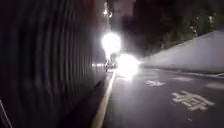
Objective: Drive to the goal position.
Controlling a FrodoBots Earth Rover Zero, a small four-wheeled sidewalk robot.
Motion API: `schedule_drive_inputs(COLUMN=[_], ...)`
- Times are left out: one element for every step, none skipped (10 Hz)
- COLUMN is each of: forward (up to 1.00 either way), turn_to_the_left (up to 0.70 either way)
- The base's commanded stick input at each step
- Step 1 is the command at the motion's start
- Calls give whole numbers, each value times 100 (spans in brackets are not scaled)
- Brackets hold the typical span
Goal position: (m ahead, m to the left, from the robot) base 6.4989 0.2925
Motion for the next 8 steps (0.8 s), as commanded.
schedule_drive_inputs(forward=[25,5,0,0,0,0,0,0], turn_to_the_left=[0,0,0,0,0,0,0,0])
